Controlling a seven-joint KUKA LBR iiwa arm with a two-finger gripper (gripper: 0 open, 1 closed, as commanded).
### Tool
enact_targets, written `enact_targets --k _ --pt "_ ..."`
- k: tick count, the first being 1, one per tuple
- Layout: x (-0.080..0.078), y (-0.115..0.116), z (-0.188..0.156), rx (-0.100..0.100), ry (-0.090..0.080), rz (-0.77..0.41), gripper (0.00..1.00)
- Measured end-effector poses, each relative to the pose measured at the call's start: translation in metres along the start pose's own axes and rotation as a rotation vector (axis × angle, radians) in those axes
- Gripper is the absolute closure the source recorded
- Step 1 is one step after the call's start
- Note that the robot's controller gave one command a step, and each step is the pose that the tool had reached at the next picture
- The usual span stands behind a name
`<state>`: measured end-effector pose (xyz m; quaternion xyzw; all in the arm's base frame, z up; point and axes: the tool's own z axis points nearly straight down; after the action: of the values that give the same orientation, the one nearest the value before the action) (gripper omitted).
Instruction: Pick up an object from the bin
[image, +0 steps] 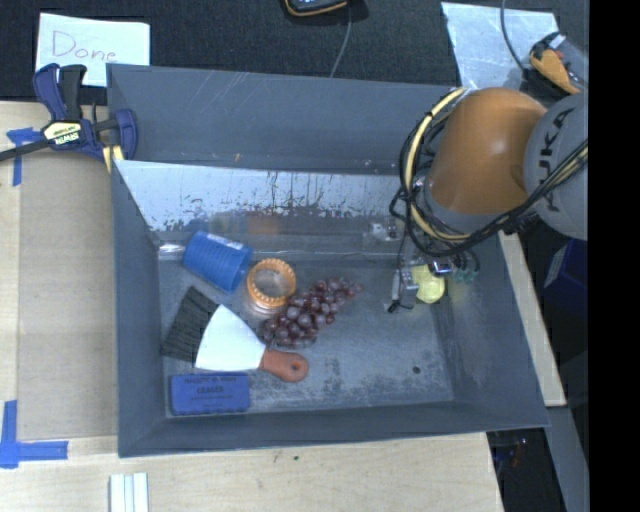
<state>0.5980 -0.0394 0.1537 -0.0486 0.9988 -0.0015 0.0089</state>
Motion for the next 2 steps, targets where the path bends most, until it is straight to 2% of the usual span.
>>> enact_targets --k 1,2 --pt "-0.001 0.047 0.086 -0.004 0.003 -0.254 0.0" --pt "-0.01 0.061 0.082 0.006 -0.013 -0.164 1.0"
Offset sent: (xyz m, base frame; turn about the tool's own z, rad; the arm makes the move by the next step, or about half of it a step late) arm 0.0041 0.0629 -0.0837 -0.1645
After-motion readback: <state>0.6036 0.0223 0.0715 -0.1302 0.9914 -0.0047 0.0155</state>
